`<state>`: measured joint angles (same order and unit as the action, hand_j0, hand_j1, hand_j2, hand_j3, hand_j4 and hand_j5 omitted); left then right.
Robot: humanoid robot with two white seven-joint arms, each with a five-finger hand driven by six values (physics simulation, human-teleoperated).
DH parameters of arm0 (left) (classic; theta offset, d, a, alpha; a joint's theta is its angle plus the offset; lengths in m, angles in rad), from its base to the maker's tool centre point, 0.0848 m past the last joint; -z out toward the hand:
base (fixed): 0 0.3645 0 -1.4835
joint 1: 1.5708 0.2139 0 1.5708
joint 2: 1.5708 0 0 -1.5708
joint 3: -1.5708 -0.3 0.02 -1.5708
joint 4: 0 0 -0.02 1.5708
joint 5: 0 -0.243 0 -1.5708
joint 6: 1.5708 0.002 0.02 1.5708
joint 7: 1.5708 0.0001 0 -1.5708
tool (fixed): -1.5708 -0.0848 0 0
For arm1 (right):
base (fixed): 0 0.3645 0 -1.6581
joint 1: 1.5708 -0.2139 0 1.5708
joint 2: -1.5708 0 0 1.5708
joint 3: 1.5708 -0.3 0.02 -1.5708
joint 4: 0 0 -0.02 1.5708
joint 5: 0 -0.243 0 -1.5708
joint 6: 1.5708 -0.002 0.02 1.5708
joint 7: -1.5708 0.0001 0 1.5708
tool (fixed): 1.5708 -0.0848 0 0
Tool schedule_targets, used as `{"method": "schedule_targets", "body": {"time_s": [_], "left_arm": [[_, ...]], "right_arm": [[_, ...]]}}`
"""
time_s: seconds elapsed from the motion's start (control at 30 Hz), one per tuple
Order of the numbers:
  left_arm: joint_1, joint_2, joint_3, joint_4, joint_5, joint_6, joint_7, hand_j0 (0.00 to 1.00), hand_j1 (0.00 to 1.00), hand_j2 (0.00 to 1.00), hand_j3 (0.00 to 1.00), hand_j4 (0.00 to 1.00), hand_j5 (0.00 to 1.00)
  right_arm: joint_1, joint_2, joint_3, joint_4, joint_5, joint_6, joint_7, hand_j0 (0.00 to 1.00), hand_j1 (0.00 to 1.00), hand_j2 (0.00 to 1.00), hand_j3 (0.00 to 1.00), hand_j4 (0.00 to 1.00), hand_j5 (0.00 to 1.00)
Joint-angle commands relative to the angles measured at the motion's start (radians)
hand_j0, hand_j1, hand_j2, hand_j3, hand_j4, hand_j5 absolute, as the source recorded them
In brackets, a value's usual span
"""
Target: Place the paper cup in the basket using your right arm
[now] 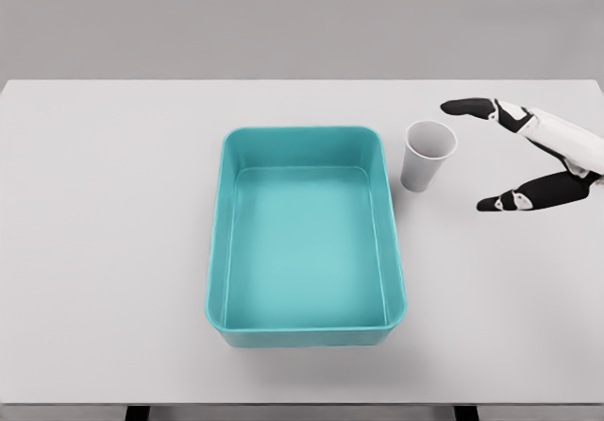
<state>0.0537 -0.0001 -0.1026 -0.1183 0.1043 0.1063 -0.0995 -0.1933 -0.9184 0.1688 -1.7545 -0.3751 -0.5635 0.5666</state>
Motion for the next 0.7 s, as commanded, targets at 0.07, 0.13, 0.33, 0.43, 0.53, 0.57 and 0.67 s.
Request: {"method": "schedule_targets", "body": {"time_s": [0.07,0.13,0.33,0.43,0.53,0.57,0.67], "left_arm": [[0.000,0.000,0.000,0.000,0.000,0.000,0.000,1.00,1.00,1.00,1.00,1.00,1.00],[0.000,0.000,0.000,0.000,0.000,0.001,0.000,1.00,1.00,1.00,1.00,1.00,1.00],[0.000,0.000,0.000,0.000,0.000,0.000,0.000,1.00,1.00,1.00,1.00,1.00,1.00],[0.000,0.000,0.000,0.000,0.000,0.000,0.000,1.00,1.00,1.00,1.00,1.00,1.00],[0.000,0.000,0.000,0.000,0.000,0.000,0.000,1.00,1.00,1.00,1.00,1.00,1.00],[0.000,0.000,0.000,0.000,0.000,0.000,0.000,1.00,1.00,1.00,1.00,1.00,1.00],[0.000,0.000,0.000,0.000,0.000,0.000,0.000,1.00,1.00,1.00,1.00,1.00,1.00]], "right_arm": [[-0.002,0.024,-0.025,0.004,0.048,0.016,-0.001,1.00,1.00,1.00,1.00,1.00,1.00],[0.000,0.059,-0.052,0.061,0.067,0.045,0.001,1.00,1.00,1.00,1.00,1.00,1.00],[-0.052,0.260,-0.178,0.334,-0.142,0.324,0.044,1.00,1.00,1.00,1.00,1.00,1.00],[-0.052,0.260,-0.137,0.438,-0.140,0.332,0.044,1.00,1.00,1.00,1.00,1.00,1.00],[-0.058,0.312,-0.100,0.504,-0.125,0.372,0.044,1.00,1.00,1.00,1.00,1.00,1.00],[-0.060,0.314,-0.083,0.507,-0.093,0.369,0.044,1.00,1.00,1.00,1.00,1.00,1.00],[-0.090,0.357,-0.078,0.550,-0.011,0.375,0.044,1.00,1.00,1.00,1.00,1.00,1.00]]}}
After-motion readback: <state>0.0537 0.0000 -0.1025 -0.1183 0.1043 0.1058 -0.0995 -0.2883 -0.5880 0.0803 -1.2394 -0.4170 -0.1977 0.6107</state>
